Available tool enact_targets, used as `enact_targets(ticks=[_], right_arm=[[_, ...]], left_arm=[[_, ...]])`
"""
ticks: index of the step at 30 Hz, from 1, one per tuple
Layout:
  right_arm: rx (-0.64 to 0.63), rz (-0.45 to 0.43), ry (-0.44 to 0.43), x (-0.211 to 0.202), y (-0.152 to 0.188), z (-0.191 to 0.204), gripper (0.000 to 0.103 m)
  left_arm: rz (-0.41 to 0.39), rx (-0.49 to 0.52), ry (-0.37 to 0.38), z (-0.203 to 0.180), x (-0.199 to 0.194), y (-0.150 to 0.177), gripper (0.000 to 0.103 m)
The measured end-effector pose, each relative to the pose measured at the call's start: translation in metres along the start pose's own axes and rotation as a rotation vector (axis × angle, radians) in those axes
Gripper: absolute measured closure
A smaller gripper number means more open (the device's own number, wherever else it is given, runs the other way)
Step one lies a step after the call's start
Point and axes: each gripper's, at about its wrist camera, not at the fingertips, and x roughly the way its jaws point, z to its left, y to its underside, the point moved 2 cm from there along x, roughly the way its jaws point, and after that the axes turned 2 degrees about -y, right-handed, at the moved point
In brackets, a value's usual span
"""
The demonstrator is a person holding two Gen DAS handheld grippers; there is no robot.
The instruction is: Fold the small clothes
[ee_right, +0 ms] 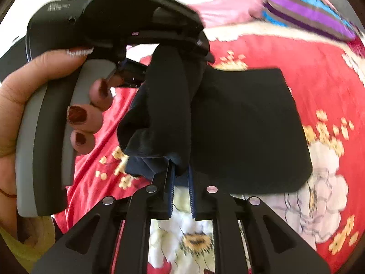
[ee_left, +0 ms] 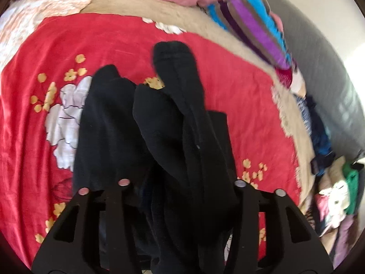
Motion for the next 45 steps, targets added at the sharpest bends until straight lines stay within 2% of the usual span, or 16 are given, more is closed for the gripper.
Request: enact_targets(ticks=[1, 2, 3, 5, 9, 12, 15, 19, 25, 27, 29, 32, 35, 37, 40, 45], right_arm=[[0.008, 0.006, 0.005, 0.001, 0.000, -0.002, 0.090], [0.019, 0.014, 0.013, 0.003, 0.000, -0.006, 0.089], [0.031, 0.024, 0.029, 0.005, 0.001, -0.009, 0.089], [0.075, 0.049, 0.044, 0.009, 0.005, -0.018, 0.087], [0.167, 0.070, 0.023, 0.012, 0.008, -0.033, 0.086], [0.209, 0.057, 0.009, 0.007, 0.007, -0.038, 0.078], [0.254, 0.014, 0.005, -0.006, 0.001, -0.046, 0.068], [0.230, -0.107, 0.026, -0.033, -0.016, -0.044, 0.056], [0.161, -0.204, 0.030, -0.055, -0.050, -0.058, 0.040], [0.136, -0.150, -0.018, -0.043, -0.066, -0.068, 0.031], [0.126, -0.102, -0.045, -0.026, -0.077, -0.077, 0.031], [0.108, -0.076, -0.047, -0.010, -0.086, -0.082, 0.031], [0.176, -0.032, -0.079, 0.010, -0.090, -0.092, 0.029], [0.182, -0.009, -0.072, 0.023, -0.095, -0.094, 0.015], [0.172, 0.004, -0.056, 0.036, -0.101, -0.096, 0.013], [0.183, 0.020, -0.091, 0.059, -0.109, -0.098, 0.012]], left_arm=[[0.007, 0.013, -0.019, -0.004, 0.004, 0.001, 0.056], [0.010, 0.019, -0.003, -0.009, 0.007, 0.002, 0.034], [0.014, 0.005, 0.047, -0.010, 0.008, 0.003, 0.030], [0.019, -0.015, 0.083, -0.015, 0.007, 0.003, 0.030], [-0.053, 0.018, 0.074, -0.015, -0.014, 0.005, 0.029], [-0.114, 0.003, 0.042, 0.002, -0.035, 0.006, 0.028], [-0.167, 0.006, -0.021, 0.023, -0.054, 0.012, 0.027], [-0.232, 0.000, -0.113, 0.052, -0.074, 0.026, 0.022], [-0.254, 0.001, -0.218, 0.076, -0.074, 0.048, 0.022], [-0.246, 0.022, -0.242, 0.076, -0.070, 0.053, 0.022], [-0.241, 0.042, -0.273, 0.076, -0.064, 0.057, 0.022], [-0.225, 0.070, -0.292, 0.073, -0.054, 0.063, 0.021], [-0.223, 0.090, -0.312, 0.069, -0.046, 0.064, 0.020], [-0.225, 0.091, -0.313, 0.069, -0.044, 0.065, 0.020], [-0.225, 0.097, -0.314, 0.068, -0.043, 0.066, 0.019], [-0.225, 0.100, -0.316, 0.069, -0.042, 0.066, 0.017]])
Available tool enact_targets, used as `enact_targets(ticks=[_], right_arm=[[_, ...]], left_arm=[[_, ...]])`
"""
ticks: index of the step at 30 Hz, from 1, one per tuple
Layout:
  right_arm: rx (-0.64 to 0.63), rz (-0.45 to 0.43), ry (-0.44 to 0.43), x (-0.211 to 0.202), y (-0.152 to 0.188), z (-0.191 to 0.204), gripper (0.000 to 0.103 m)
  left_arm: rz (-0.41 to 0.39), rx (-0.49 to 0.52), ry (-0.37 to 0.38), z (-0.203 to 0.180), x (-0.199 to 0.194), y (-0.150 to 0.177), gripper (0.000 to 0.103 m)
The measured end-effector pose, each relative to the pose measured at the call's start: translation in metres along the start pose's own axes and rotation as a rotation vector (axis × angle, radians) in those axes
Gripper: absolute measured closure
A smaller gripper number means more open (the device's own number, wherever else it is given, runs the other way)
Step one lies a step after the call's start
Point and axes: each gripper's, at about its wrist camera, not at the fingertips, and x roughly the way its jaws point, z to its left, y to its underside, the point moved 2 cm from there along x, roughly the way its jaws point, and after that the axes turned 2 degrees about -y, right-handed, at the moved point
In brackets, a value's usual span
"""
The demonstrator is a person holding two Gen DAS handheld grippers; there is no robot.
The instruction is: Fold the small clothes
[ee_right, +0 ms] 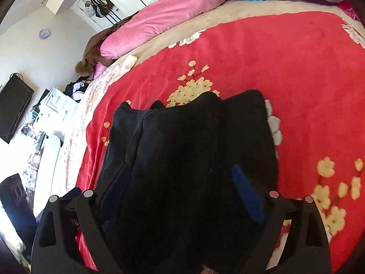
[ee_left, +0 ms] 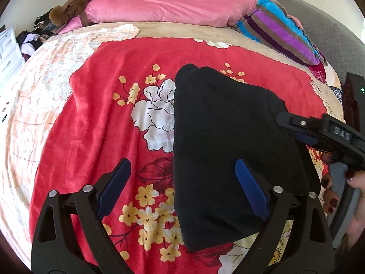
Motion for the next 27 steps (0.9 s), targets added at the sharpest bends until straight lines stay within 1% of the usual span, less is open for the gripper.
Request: enact_targets(ticks=[2, 3, 4, 6, 7, 8, 9, 10, 12, 14, 18, 22, 25, 27], right_arm=[[-0.026, 0.012, -0.025, 0.006, 0.001, 0.005, 0.015], [-0.045, 0.011, -0.020, 0.007, 0.001, 0.009, 0.022], [-0.065, 0.011, -0.015, 0.009, 0.002, 0.012, 0.036], [-0.120, 0.009, -0.005, 0.010, 0.004, 0.021, 0.055], [-0.146, 0.007, -0.004, 0.010, 0.005, 0.025, 0.063], [-0.163, -0.001, 0.004, 0.010, 0.006, 0.028, 0.066], [-0.175, -0.006, 0.004, 0.010, 0.007, 0.030, 0.075], [-0.184, -0.009, 0.001, 0.010, 0.007, 0.031, 0.080], [-0.201, -0.025, 0.003, 0.006, 0.007, 0.035, 0.083], [-0.198, -0.038, -0.016, 0.000, 0.006, 0.038, 0.084], [-0.206, -0.052, -0.062, -0.014, 0.001, 0.044, 0.085], [-0.194, -0.051, -0.081, -0.026, -0.002, 0.047, 0.085], [-0.187, -0.053, -0.096, -0.035, -0.005, 0.047, 0.086], [-0.183, -0.057, -0.108, -0.043, -0.008, 0.045, 0.086]], left_arm=[[-0.001, -0.003, 0.003, 0.000, 0.001, 0.000, 0.017], [0.001, -0.005, 0.005, 0.000, 0.001, 0.001, 0.017], [0.003, -0.007, 0.007, 0.000, 0.002, 0.001, 0.016], [0.005, -0.016, 0.014, 0.001, 0.004, 0.001, 0.016], [0.007, -0.019, 0.015, 0.001, 0.004, 0.002, 0.016], [0.009, -0.021, 0.016, 0.000, 0.005, 0.002, 0.016], [0.009, -0.021, 0.018, 0.000, 0.005, 0.002, 0.016], [0.009, -0.021, 0.019, -0.001, 0.005, 0.002, 0.016], [0.008, -0.024, 0.018, -0.001, 0.003, 0.003, 0.016], [0.002, -0.025, 0.029, -0.001, 0.002, 0.003, 0.016], [-0.003, -0.023, 0.092, -0.009, -0.006, 0.001, 0.016], [-0.005, 0.011, 0.131, -0.022, -0.010, 0.001, 0.016], [-0.001, 0.006, 0.162, -0.027, -0.011, 0.003, 0.016], [0.002, 0.000, 0.201, -0.031, -0.013, 0.004, 0.016]])
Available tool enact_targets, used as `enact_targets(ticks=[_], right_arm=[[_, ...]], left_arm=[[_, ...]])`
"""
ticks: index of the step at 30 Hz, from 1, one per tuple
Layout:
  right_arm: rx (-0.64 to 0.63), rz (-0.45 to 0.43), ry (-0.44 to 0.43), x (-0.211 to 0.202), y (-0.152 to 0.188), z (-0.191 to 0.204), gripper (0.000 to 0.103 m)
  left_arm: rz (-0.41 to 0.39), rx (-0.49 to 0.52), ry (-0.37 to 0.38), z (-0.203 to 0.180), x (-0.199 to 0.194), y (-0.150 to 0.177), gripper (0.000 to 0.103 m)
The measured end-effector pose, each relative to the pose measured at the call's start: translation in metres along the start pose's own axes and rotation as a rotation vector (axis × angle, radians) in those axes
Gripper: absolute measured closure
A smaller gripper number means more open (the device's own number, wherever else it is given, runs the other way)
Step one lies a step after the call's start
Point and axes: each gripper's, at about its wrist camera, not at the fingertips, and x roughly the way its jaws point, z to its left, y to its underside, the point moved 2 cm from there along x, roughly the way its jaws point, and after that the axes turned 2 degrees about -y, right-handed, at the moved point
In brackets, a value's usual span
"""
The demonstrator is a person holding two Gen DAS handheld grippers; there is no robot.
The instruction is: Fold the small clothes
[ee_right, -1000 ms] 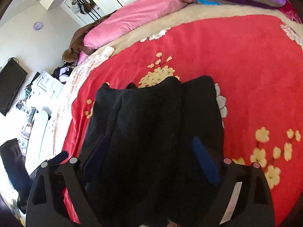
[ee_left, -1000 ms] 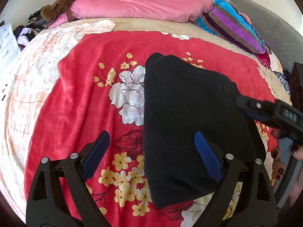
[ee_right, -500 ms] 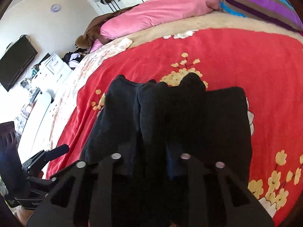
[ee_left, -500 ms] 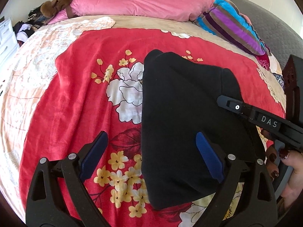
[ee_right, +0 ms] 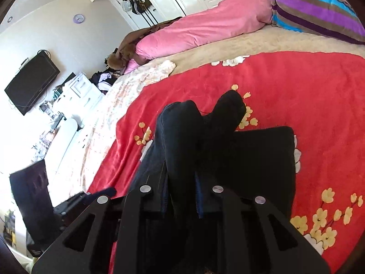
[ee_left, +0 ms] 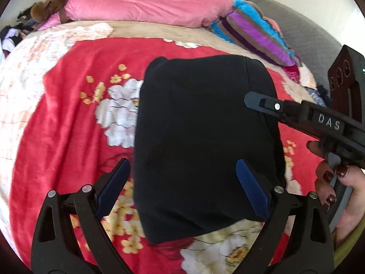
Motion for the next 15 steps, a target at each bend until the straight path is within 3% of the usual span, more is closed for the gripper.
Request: enact_targets(ticks=[5, 15], right_arm=[[0.044, 0.001, 0.044, -0.018, -0.007, -0.022, 0.086], [0.145, 0.109, 0.239, 0.002, 0.011, -0.077, 0.083]], left_arm=[[0.008, 0.014, 0.079, -0.016, 0.000, 0.001, 0.012], [0.106, 0.072, 0.056, -0.030, 0.034, 0.022, 0.012]])
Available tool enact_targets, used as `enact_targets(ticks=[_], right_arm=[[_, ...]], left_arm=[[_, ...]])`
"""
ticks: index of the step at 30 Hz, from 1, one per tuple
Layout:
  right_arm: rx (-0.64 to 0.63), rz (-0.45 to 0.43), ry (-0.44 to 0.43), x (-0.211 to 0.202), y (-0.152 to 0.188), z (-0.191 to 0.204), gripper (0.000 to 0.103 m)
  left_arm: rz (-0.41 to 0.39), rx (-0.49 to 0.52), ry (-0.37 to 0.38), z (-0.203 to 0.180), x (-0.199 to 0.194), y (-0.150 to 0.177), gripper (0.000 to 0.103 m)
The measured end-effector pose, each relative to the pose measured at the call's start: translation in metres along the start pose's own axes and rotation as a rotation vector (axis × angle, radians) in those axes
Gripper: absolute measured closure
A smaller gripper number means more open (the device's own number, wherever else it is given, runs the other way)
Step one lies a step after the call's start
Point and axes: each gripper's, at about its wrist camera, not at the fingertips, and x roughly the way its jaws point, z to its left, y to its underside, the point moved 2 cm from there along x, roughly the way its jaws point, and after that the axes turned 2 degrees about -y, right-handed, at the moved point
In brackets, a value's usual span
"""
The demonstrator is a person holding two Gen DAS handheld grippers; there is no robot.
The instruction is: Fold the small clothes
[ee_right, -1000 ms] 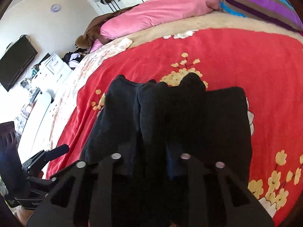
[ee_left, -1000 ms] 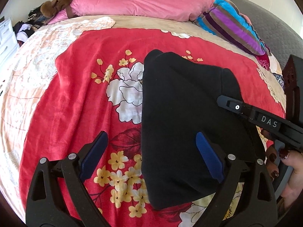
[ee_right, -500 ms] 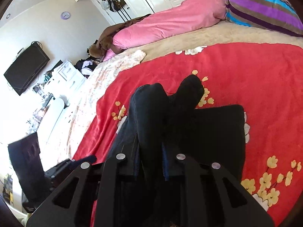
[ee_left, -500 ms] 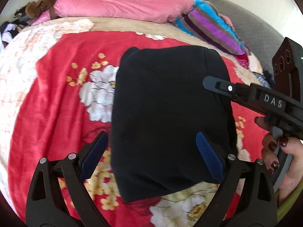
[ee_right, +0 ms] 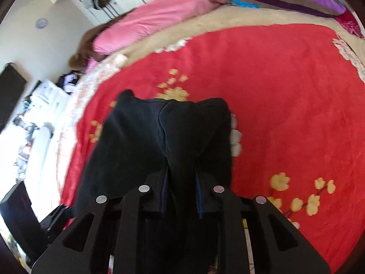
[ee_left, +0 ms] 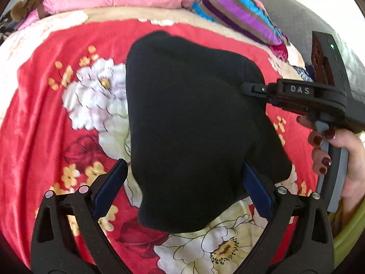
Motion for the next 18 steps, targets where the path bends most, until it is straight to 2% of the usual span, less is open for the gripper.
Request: enact_targets(ticks=[6, 11, 15, 18], right_arm=[[-0.014, -0.004, 0.067, 0.008, 0.007, -0.006, 0.067], [0.036, -0.056, -0.009, -0.012, 0.004, -0.010, 0.057], [0.029, -0.090, -0.049, -0.038, 0.008, -0.007, 0.048], [0.024, -0.074, -0.105, -0.058, 0.021, -0.002, 0.048]], left_arm=[[0.024, 0.006, -0.002, -0.001, 0.009, 0.007, 0.012], [0.002, 0.020, -0.019, 0.002, -0.004, 0.004, 0.012], [-0.024, 0.002, -0.011, 0.008, -0.018, -0.001, 0.012], [-0.046, -0.017, -0.027, 0.019, -0.029, -0.006, 0.010]])
